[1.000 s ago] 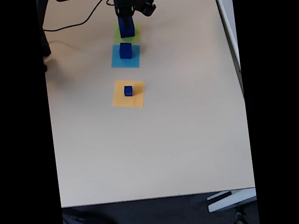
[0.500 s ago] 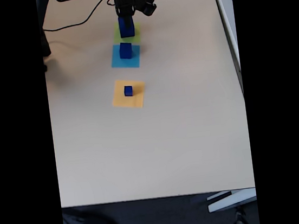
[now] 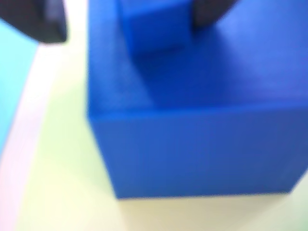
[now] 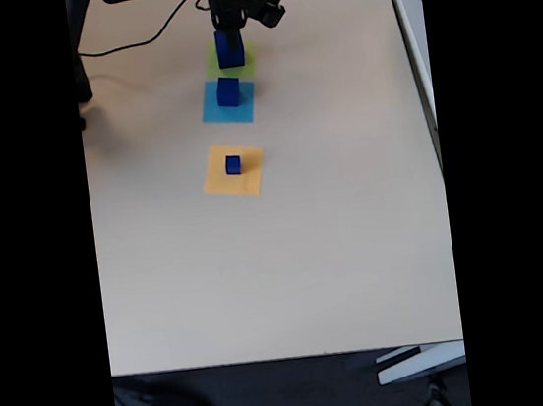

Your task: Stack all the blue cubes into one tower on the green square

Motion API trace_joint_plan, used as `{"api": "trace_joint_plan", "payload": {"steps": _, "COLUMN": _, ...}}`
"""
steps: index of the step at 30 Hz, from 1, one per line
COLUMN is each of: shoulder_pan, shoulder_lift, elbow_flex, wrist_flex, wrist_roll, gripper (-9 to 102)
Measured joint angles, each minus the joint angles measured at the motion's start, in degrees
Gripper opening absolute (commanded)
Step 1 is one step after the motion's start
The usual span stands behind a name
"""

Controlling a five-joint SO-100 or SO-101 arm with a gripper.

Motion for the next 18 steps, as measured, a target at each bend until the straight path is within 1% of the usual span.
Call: {"api": "trace_joint_plan", "payload": {"steps": 18, "shoulder_pan": 0.26, "shoulder_lift": -0.09, "elbow_flex": -0.7, "wrist_flex": 0.7, "wrist_roll": 0.0, "gripper": 9}}
